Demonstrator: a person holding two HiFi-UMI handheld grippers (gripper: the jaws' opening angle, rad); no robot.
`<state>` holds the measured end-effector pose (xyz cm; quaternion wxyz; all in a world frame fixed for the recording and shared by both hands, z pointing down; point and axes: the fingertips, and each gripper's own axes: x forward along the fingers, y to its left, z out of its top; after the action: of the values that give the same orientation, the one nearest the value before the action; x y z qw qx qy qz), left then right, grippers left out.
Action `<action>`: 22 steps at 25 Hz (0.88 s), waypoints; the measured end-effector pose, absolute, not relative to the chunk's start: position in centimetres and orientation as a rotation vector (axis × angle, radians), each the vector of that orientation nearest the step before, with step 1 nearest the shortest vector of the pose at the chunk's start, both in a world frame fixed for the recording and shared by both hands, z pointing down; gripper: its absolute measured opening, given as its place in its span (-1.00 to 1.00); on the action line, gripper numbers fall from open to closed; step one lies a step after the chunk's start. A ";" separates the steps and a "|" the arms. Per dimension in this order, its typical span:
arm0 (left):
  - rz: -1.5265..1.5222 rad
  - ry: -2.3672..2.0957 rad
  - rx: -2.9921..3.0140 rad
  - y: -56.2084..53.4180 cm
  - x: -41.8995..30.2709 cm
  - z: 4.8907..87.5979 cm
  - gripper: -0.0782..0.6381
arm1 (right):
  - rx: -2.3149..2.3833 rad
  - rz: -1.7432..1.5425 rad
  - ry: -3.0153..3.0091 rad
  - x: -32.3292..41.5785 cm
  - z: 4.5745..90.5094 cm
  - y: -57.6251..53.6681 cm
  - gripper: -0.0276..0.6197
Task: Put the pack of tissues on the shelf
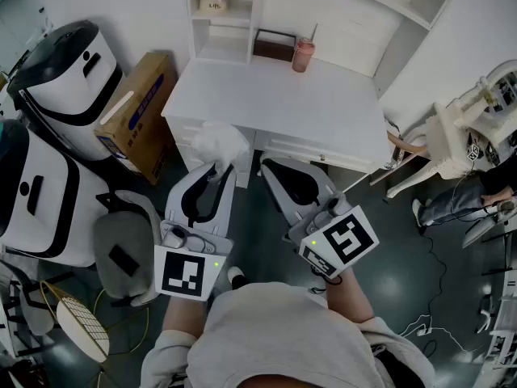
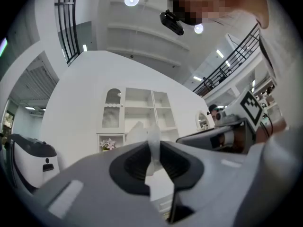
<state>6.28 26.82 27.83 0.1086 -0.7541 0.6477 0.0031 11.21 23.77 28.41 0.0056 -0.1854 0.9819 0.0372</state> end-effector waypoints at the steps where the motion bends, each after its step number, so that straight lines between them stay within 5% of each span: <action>1: 0.009 1.904 -2.219 26.9 6.3 27.8 -0.64 | -0.581 0.117 3.074 11.2 28.4 23.8 -0.91; 22: 0.009 1.871 -2.254 26.0 2.9 28.5 -0.64 | -0.655 0.031 3.030 8.6 29.4 23.0 -0.91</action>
<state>2.92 26.01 28.49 0.1061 -0.7651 0.6351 0.0031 8.59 22.95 29.43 0.0206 -0.2114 0.9771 0.0100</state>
